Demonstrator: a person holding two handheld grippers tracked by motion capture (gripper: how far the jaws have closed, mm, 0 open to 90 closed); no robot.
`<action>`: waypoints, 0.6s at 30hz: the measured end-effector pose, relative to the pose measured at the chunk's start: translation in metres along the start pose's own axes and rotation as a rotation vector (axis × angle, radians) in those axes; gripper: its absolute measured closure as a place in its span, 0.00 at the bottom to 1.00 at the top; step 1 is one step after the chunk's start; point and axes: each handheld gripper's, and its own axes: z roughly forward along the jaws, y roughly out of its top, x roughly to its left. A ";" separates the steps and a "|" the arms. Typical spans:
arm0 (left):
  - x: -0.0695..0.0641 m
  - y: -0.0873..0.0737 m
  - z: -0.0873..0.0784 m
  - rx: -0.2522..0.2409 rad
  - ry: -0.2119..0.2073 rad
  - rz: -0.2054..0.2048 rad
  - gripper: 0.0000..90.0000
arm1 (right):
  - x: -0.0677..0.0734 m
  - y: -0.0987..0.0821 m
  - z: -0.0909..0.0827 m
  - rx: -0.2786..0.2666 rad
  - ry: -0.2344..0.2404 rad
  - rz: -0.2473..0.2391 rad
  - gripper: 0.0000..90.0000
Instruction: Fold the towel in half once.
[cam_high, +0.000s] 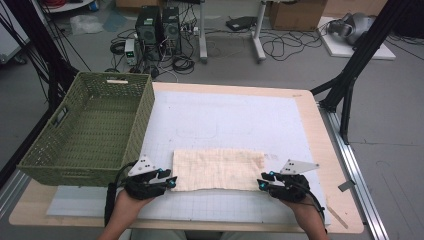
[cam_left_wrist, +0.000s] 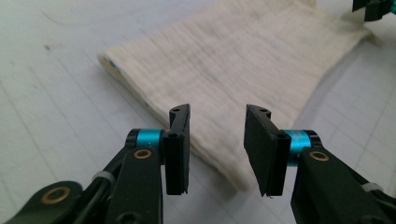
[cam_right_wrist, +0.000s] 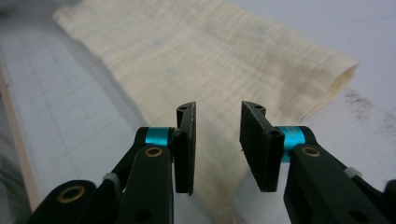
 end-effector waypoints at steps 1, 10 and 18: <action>0.002 0.003 0.002 -0.019 0.008 -0.005 0.68 | -0.002 0.001 -0.001 -0.022 -0.011 0.007 0.73; 0.016 0.034 0.040 0.008 0.052 -0.003 0.80 | -0.022 0.021 0.019 -0.064 -0.138 0.034 0.72; 0.038 0.032 0.067 0.110 0.177 -0.021 0.84 | -0.042 0.038 0.057 -0.011 -0.162 0.037 0.76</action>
